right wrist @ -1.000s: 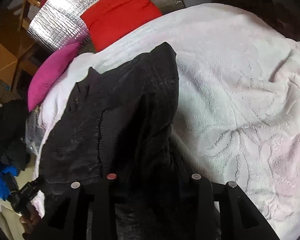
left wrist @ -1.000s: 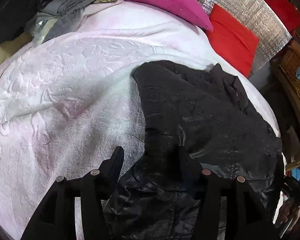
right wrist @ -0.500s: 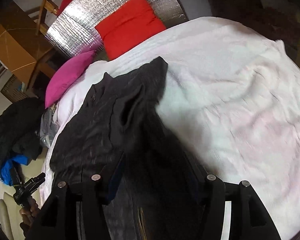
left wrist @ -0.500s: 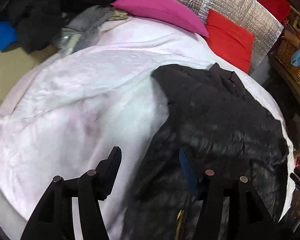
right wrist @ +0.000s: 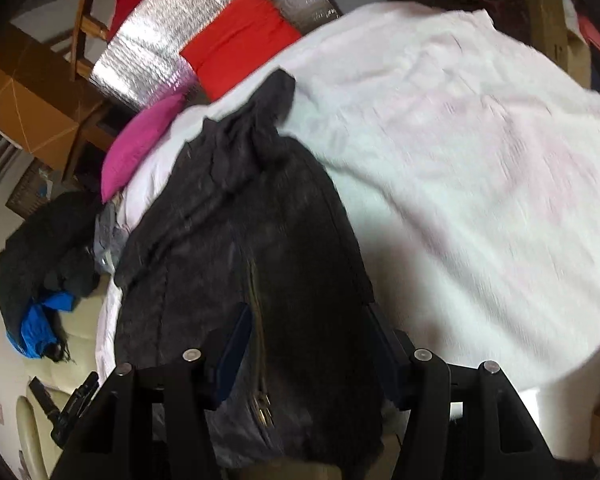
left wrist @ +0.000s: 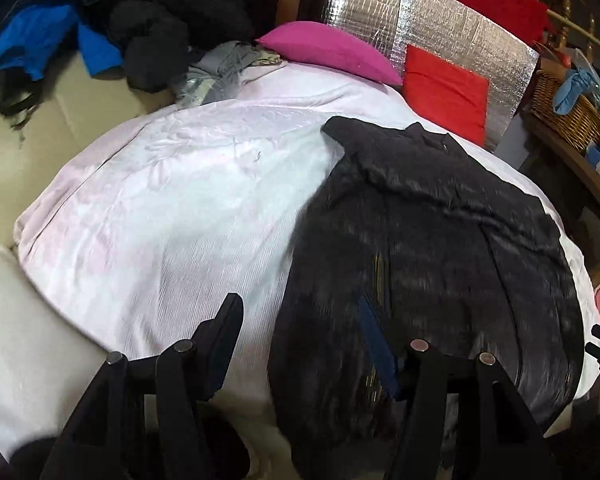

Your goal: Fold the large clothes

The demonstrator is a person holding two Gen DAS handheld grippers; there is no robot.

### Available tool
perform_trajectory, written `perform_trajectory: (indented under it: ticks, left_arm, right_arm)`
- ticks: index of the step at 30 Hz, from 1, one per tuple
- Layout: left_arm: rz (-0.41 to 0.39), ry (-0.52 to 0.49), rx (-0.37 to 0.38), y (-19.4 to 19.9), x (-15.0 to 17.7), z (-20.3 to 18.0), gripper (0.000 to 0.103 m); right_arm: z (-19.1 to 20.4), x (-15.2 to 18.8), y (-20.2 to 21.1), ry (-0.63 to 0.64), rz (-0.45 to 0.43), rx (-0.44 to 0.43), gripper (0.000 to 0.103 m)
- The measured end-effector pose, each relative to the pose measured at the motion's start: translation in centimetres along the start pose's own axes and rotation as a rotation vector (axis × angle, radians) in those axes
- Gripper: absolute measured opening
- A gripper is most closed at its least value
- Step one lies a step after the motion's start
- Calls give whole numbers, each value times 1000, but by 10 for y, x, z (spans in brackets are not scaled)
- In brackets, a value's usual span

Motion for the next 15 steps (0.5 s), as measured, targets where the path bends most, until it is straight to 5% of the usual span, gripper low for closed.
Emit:
perform_trajectory:
  ticks: [6, 11, 14, 15]
  left_arm:
    - [113, 82, -20, -15, 27, 8, 71]
    - [177, 106, 33, -23, 45, 2, 69]
    - [213, 105, 68, -26, 55, -4, 32]
    - [227, 113, 70, -28, 59, -4, 31]
  right_arm:
    - [-5, 31, -13, 39, 55, 61, 62]
    - [22, 47, -7, 162, 57, 0, 63]
    - [10, 44, -7, 136, 54, 41, 62]
    - [2, 43, -8, 112, 56, 70, 62]
Point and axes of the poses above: each gripper's, at about its wrist camera, not at the fingertips, and y roughly against the way its jaws point, z to its left, x to its underside, the point moved 10 cm from there along -y, roughly the way its jaws point, and after that the axes turned 5 degrees about -z, right-handed, at the moved point
